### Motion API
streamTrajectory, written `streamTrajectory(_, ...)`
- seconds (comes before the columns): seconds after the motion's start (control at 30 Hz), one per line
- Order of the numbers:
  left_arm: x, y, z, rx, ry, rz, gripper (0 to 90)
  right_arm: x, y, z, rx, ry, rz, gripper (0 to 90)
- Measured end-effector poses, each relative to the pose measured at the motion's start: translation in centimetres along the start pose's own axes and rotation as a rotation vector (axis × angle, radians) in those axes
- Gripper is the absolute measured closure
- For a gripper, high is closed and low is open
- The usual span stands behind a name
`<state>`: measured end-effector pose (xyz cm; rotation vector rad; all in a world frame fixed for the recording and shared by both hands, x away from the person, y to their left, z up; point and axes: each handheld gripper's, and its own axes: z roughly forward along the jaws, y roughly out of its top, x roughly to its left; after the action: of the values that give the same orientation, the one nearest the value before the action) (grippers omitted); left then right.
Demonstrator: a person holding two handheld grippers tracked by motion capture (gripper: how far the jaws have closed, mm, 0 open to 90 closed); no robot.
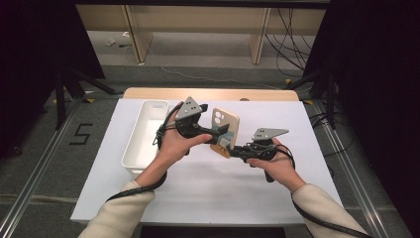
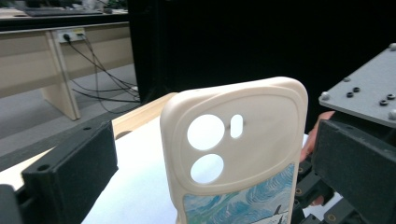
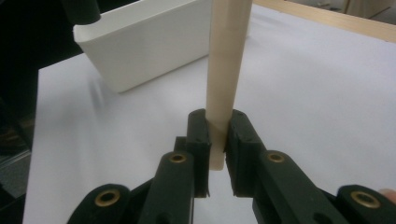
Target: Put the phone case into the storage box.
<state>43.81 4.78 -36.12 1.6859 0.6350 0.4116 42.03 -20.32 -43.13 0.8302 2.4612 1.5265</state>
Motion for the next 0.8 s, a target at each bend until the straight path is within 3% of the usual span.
streamTrajectory(0.4, -0.7, -0.3, 0.4, 0.006, 0.038, 0.029, 0.0, 0.5, 0.5, 0.5, -0.004, -0.131, 0.010, 81.4)
streamTrajectory(0.8, -1.0, -0.4, 0.9, -0.002, 0.095, 0.039, 0.0, 1.1, 0.6, 1.0, 0.002, -0.165, 0.018, 81.4)
